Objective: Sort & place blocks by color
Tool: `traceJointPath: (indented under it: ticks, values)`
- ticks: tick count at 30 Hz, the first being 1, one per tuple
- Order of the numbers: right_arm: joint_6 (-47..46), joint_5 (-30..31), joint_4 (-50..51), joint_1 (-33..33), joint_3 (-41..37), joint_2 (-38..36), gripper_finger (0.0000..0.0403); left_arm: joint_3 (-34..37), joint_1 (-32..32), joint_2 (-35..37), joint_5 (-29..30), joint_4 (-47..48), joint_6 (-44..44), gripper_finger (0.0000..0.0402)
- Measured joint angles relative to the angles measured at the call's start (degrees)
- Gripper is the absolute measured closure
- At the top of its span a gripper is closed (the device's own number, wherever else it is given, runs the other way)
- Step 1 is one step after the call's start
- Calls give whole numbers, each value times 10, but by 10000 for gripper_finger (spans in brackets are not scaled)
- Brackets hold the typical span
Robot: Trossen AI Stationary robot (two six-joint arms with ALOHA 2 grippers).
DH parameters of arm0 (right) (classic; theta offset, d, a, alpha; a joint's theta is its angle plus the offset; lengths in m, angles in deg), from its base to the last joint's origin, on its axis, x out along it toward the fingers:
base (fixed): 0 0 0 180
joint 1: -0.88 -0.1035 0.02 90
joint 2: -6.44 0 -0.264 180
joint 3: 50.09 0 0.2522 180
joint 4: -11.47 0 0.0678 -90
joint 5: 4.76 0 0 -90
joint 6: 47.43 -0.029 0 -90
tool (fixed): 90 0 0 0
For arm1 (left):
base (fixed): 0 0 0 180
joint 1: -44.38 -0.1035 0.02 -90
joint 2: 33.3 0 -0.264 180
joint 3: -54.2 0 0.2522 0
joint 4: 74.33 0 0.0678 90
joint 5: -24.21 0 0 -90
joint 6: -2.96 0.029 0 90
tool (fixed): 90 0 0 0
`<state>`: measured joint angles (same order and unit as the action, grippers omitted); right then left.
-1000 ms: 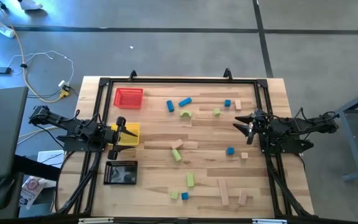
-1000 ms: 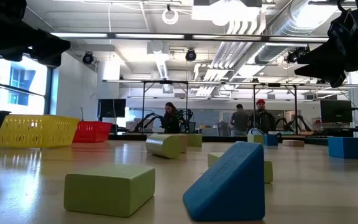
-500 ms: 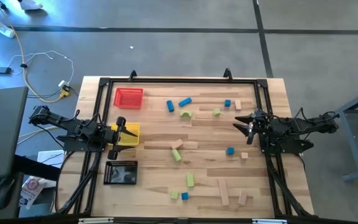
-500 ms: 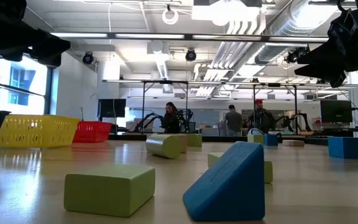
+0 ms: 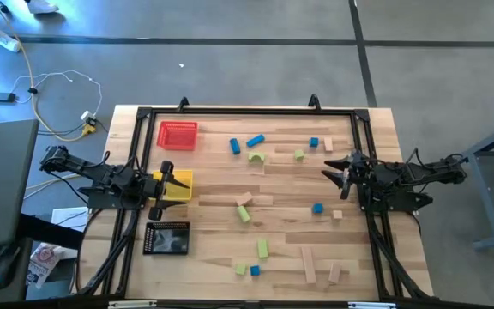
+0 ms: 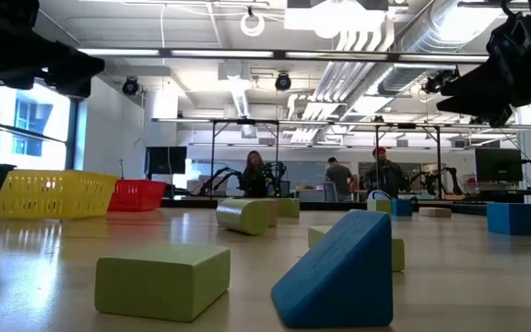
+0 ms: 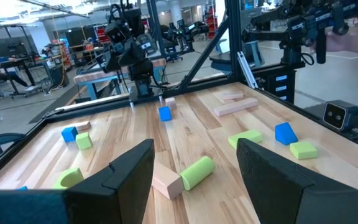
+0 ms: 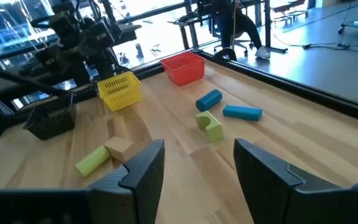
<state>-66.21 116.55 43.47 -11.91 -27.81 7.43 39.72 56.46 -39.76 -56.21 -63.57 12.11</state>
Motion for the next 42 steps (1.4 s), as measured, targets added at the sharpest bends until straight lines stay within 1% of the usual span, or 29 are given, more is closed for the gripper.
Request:
traceJointPath:
  ticks: [3, 8, 13, 17, 21, 26, 28, 33, 35, 37, 40, 42]
  values:
    - [-13, 0, 0, 0, 0, 0, 224, 0, 0, 0, 0, 1, 0, 183]
    - [-74, 0, -3, 0, 0, 0, 224, 0, 0, 0, 0, 1, 0, 183]
    - [-168, 1, -27, 0, 0, 0, 224, 0, 0, 0, 0, 1, 0, 183]
    - [-176, -1, -60, 0, 0, 0, 224, 0, 0, 0, 0, 1, 0, 183]
    - [-186, 8, -113, 0, 0, 0, 224, 0, 0, 0, 5, -2, 0, 183]
    - [-137, 61, -171, 0, 0, 0, 224, 0, 0, 0, 65, -14, 0, 183]
    - [-131, 63, -195, 0, 0, 1, 224, 0, 0, 0, 79, -13, 0, 183]
    - [-111, 64, -267, 0, 0, 4, 224, 0, 0, 0, 86, -15, 0, 183]
    - [-91, 64, -301, 0, 0, 16, 224, 0, 0, 0, 117, -16, 0, 183]
    - [-68, 64, -334, 0, 0, 36, 224, 0, 0, 0, 161, -22, 3, 183]
    - [-32, 64, -389, 0, 1, 73, 224, 0, -1, 0, 231, -40, 38, 183]
    - [-13, 67, -395, 0, 15, 101, 224, 0, -1, 0, 260, -50, 54, 183]
